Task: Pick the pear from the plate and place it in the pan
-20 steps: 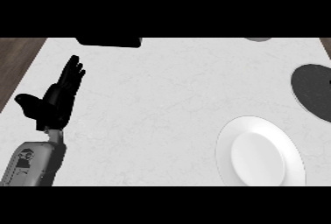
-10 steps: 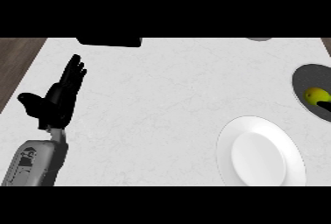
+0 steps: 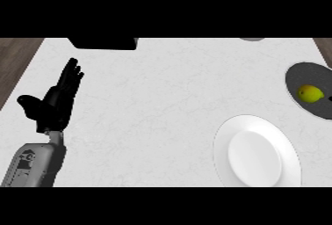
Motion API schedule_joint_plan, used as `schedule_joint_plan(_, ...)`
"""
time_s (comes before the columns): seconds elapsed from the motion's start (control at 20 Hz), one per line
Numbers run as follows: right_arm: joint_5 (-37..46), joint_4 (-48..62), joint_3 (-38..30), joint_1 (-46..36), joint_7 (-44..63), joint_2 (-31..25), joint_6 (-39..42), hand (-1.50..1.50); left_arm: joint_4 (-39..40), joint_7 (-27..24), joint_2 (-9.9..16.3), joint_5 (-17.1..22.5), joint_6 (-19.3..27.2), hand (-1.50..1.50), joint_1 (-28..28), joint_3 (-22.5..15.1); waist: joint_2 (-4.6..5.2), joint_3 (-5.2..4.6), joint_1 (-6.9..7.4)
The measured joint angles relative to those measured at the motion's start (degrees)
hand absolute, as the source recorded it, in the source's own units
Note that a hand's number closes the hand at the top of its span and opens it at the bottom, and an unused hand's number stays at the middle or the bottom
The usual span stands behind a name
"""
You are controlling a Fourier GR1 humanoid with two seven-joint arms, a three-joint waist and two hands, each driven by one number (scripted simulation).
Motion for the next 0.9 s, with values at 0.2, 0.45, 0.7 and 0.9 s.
schedule_joint_plan(0.2,-4.0,0.5,-3.2,3.6,-4.9,-0.3,8.5,-1.50,-0.6,0.3,0.2,0.0,0.2,0.00,0.9,0.5,-0.56,-0.17,-0.97)
schedule_joint_plan(0.45,-7.1,-0.7,-4.6,10.0,-10.1,-2.1,19.6,-1.50,-1.6,1.5,0.3,0.0,0.1,0.00,1.6,1.0,-1.13,-0.36,-2.07)
schedule_joint_plan(0.7,-10.2,-5.6,-4.8,17.2,-11.3,-3.7,26.4,-1.50,-2.3,1.3,0.7,0.0,-0.3,0.00,3.0,2.1,-1.59,-0.57,-3.04)
schedule_joint_plan(0.9,-13.2,-13.0,-4.6,23.1,-9.6,-2.0,28.4,-1.50,-2.5,2.0,0.1,-0.9,0.1,0.00,2.8,1.9,-1.69,-0.65,-3.34)
